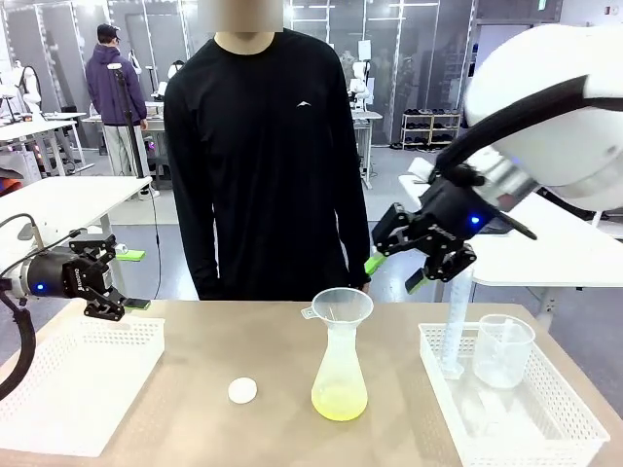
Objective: Prepare the solutions needed for the experiment.
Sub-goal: Once the solution is in the Big flask , pick up the Plastic Funnel and place it back into the right Organizing basket.
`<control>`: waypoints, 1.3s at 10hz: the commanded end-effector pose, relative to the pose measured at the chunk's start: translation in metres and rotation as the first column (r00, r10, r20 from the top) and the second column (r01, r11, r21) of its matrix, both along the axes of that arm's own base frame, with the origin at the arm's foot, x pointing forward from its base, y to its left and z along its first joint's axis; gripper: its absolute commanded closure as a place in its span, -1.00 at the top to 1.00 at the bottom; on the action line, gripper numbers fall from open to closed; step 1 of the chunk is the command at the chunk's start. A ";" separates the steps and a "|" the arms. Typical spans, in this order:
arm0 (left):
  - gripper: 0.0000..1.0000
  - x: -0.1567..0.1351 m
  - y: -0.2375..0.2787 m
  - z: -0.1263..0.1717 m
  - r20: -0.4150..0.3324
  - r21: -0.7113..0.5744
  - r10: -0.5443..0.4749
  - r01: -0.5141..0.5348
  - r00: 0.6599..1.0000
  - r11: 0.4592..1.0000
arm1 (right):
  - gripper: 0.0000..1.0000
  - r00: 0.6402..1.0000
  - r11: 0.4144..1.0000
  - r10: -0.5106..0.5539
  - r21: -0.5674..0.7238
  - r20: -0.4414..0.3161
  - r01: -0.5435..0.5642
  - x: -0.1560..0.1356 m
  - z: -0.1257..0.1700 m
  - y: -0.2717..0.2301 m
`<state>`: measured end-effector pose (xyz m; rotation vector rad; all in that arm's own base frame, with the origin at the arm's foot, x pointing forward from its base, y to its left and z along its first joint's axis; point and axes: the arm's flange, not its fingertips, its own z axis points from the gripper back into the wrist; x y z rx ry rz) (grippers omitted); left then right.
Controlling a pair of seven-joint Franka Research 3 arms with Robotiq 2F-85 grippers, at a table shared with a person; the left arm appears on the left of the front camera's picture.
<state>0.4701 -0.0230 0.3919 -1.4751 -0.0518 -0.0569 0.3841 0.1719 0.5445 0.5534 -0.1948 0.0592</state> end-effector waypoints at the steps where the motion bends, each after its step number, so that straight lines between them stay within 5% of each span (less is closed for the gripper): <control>1: 1.00 0.000 -0.001 0.001 0.009 0.013 0.010 -0.010 1.000 1.000 | 0.52 1.000 0.998 -0.014 -0.061 -0.018 0.013 0.013 0.004 0.018; 13: 1.00 0.000 -0.001 0.001 0.009 0.013 0.010 -0.010 1.000 1.000 | 0.52 0.993 0.990 -0.107 -0.098 -0.057 0.101 0.042 -0.049 0.034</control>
